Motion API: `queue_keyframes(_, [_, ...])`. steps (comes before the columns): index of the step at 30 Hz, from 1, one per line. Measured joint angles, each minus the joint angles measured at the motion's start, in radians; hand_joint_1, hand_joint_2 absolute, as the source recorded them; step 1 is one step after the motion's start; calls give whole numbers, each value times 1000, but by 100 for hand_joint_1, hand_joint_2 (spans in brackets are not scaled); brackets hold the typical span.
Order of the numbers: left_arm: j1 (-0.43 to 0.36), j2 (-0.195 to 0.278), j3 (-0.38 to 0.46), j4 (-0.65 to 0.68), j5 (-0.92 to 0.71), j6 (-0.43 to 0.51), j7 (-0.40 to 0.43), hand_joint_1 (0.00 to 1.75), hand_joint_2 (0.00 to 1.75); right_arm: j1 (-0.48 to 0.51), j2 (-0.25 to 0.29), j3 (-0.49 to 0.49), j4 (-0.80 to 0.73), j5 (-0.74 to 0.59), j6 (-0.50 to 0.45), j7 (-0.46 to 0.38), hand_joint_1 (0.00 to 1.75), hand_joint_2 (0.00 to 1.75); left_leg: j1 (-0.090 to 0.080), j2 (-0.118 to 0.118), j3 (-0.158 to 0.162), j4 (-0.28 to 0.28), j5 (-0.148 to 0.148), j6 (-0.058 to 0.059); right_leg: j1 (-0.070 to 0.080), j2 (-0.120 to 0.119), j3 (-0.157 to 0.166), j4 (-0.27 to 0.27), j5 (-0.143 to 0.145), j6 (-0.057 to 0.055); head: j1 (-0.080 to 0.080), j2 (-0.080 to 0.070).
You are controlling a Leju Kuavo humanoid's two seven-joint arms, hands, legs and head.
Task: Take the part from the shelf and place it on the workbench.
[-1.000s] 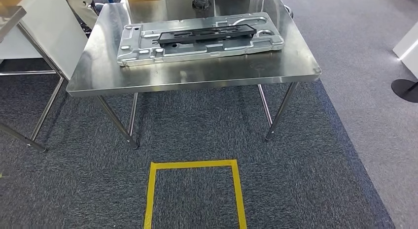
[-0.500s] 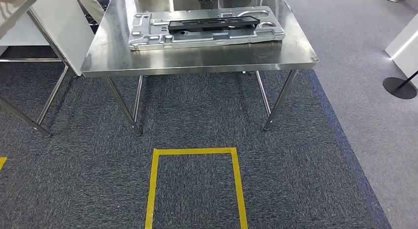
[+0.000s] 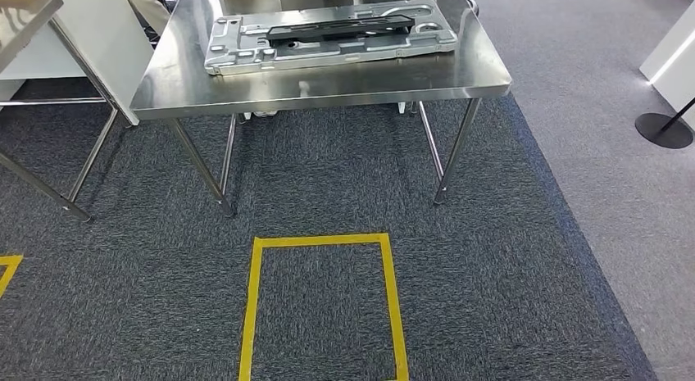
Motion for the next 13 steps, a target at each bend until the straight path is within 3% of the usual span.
queue_keyframes(2, [-1, 0, 1, 0, 1, 0, 0, 0, 0, 0, 0, -7, 1, -1, 2, 0, 0, 175, -2, -1, 88, -138, 53, 12, 2, 1, 0, 3, 1, 2, 0, 0])
queue_keyframes(4, [-1, 1, 1, 0, 1, 1, 0, 0, 0, -1, 2, -12, 1, -1, 3, 0, 0, 175, -6, -2, 153, -252, 76, 24, 5, 1, -2, 4, 2, 8, 1, 0])
queue_keyframes(8, [-2, 1, 1, 0, 2, 2, 1, 0, 175, -4, 2, -19, 1, -2, 5, 0, 0, 175, -5, -1, 162, -296, 82, 45, 7, 1, -10, 8, 1, 30, 2, 0])
queue_keyframes(10, [-3, 0, 1, 0, 2, 2, 1, 0, 175, -4, 2, -22, 1, -5, 4, 0, 0, 175, 1, 1, 163, -312, 93, 57, 6, 5, -41, 72, -42, 39, 6, 0])
queue_keyframes(12, [-4, -1, 1, 0, 2, 2, 1, 0, 175, -3, 1, -27, 1, -10, 2, 0, 0, 175, -1, 2, 158, -313, 96, 61, 1, 9, -111, 211, -107, 46, 9, 0])
queue_keyframes(13, [-3, -1, 1, 0, 2, 2, 1, 0, 175, -3, 1, -28, 1, -10, 2, 0, 0, 175, -2, 2, 156, -312, 96, 62, 0, 9, -132, 251, -124, 48, 9, 0])
